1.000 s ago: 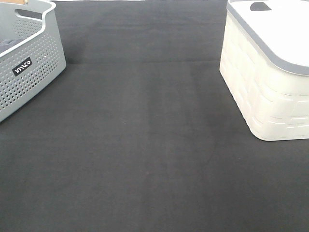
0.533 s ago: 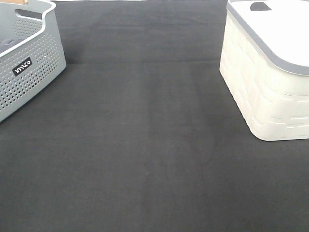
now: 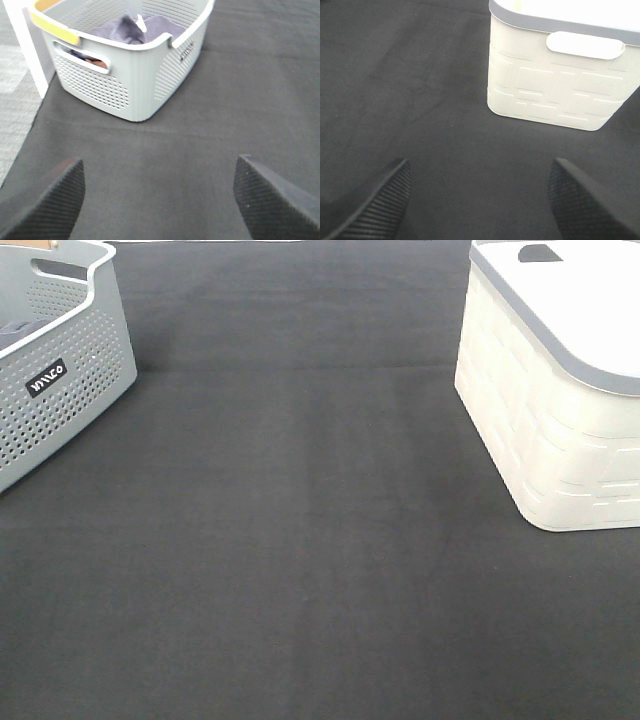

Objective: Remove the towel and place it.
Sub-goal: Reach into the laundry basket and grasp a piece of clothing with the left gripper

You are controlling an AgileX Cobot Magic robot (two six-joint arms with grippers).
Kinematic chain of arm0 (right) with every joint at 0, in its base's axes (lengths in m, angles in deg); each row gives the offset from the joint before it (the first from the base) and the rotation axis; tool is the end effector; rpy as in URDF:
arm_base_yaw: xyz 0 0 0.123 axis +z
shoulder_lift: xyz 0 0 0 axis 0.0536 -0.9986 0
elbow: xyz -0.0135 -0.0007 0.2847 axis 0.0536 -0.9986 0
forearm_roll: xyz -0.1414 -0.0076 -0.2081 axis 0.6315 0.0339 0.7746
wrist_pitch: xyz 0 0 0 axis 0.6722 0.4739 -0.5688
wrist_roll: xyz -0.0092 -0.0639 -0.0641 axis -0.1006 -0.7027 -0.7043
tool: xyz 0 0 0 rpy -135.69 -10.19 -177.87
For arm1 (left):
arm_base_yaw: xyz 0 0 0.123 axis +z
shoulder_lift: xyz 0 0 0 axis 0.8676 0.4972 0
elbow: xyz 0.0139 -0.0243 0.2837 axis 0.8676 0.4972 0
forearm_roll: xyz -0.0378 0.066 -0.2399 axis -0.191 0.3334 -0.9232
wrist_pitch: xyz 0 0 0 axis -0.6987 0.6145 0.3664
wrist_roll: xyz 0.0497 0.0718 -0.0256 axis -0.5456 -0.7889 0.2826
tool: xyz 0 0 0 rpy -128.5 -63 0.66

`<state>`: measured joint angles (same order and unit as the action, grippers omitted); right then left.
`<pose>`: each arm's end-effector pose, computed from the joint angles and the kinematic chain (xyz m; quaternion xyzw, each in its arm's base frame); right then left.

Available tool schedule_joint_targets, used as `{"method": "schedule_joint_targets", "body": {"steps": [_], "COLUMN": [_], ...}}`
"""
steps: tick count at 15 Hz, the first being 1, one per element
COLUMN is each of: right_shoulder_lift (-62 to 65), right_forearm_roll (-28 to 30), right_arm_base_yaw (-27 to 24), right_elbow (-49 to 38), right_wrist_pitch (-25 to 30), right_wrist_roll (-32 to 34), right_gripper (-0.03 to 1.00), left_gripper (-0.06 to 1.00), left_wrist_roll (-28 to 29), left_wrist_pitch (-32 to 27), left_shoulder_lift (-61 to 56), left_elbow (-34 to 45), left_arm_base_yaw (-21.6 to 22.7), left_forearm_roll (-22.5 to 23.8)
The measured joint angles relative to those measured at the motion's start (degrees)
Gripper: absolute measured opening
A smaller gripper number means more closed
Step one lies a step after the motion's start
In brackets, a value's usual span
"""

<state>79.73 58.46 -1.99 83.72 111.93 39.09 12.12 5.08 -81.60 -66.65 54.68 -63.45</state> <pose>-0.0068 0.0077 0.2786 -0.0999 0.8456 -0.0014 0.5244 -0.0022 0.0127 0.3191 -0.0576 0.8362 -0.0082 0.5453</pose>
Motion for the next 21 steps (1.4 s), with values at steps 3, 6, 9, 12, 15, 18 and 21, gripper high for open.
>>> {"method": "schedule_joint_targets", "body": {"steps": [3,6,9,12,15,18,21], "right_shoulder_lift": [0.0,0.0,0.0,0.0,0.0,0.0,0.0], "right_forearm_roll": [0.0,0.0,0.0,0.0,0.0,0.0,0.0], "right_arm_base_yaw": [0.0,0.0,0.0,0.0,0.0,0.0,0.0], "right_elbow": [0.0,0.0,0.0,0.0,0.0,0.0,0.0], "right_wrist_pitch": [0.0,0.0,0.0,0.0,0.0,0.0,0.0], "right_wrist_roll": [0.0,0.0,0.0,0.0,0.0,0.0,0.0], "right_gripper": [0.75,0.75,0.75,0.75,0.75,0.75,0.75], "left_gripper": [0.76,0.76,0.76,0.76,0.76,0.76,0.76], "left_wrist_roll": [5.0,7.7,10.7,12.0,23.0,29.2,33.7], "left_wrist_pitch": [-0.1,-0.2,-0.2,-0.1,-0.1,0.1,2.6], "left_shoulder_lift": [9.1,19.5,29.2,36.7,44.9,53.2,63.2], "left_elbow": [-5.6,-11.8,-20.1,-28.9,-35.8,-40.9,-45.9], "left_arm_base_yaw": [0.0,0.0,0.0,0.0,0.0,0.0,0.0], "left_forearm_roll": [3.6,5.1,4.4,6.8,19.0,25.8,27.3]}}
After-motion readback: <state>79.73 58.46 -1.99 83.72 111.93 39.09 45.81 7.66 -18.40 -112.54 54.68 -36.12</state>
